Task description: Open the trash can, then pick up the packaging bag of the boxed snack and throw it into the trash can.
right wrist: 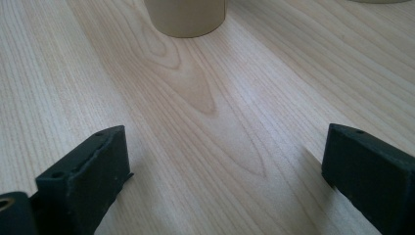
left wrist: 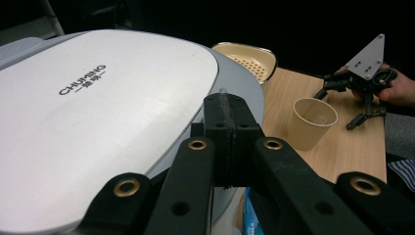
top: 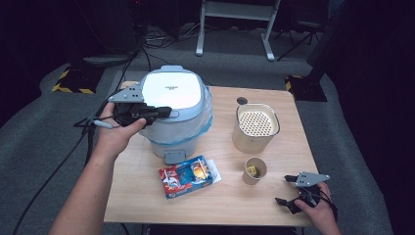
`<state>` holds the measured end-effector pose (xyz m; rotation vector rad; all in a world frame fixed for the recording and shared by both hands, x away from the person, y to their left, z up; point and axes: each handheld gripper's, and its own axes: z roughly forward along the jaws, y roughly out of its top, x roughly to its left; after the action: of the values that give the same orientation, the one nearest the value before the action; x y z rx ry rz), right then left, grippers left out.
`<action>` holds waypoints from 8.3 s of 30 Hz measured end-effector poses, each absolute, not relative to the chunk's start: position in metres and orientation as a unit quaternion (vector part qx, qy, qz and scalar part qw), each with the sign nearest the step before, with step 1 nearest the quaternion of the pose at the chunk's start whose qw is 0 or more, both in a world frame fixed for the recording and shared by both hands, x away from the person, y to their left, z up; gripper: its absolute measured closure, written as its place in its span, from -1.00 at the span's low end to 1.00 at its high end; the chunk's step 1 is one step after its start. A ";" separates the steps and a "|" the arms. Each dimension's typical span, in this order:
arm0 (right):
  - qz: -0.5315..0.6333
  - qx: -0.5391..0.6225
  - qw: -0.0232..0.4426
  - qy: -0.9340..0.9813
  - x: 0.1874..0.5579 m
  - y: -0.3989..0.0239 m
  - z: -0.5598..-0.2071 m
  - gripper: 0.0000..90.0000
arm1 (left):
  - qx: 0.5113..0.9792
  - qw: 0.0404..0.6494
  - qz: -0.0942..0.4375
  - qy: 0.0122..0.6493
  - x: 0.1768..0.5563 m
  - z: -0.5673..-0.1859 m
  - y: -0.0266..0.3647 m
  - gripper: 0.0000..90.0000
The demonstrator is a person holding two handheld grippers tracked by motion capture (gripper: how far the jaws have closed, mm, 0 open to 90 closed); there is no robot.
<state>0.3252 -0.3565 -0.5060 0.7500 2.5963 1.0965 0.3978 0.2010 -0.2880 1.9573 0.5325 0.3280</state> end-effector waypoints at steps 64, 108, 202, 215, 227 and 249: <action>0.373 0.247 0.108 0.888 0.327 -0.357 -0.506 -0.92 | 0.854 0.450 0.093 0.243 0.359 -0.450 0.165 -0.32; 0.373 0.247 0.108 0.888 0.327 -0.357 -0.506 -0.92 | 0.891 0.350 0.022 0.288 0.368 -0.482 0.142 0.36; 0.374 0.248 0.109 0.887 0.327 -0.356 -0.506 -0.92 | 0.626 0.651 0.297 0.310 0.437 -0.243 0.214 0.69; 0.373 0.252 0.110 0.886 0.326 -0.356 -0.506 -0.92 | 0.626 0.622 0.326 0.339 0.448 -0.259 0.210 0.68; 0.373 0.252 0.110 0.886 0.326 -0.356 -0.506 -0.92 | 0.647 0.604 0.311 0.347 0.449 -0.268 0.205 0.34; 0.374 0.251 0.110 0.886 0.326 -0.356 -0.506 -0.92 | 0.702 0.545 0.298 0.349 0.442 -0.280 0.194 -0.17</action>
<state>0.3260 -0.3562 -0.5060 0.7387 2.6040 1.0977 0.4420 0.1937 -0.2797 1.6646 0.8267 0.7075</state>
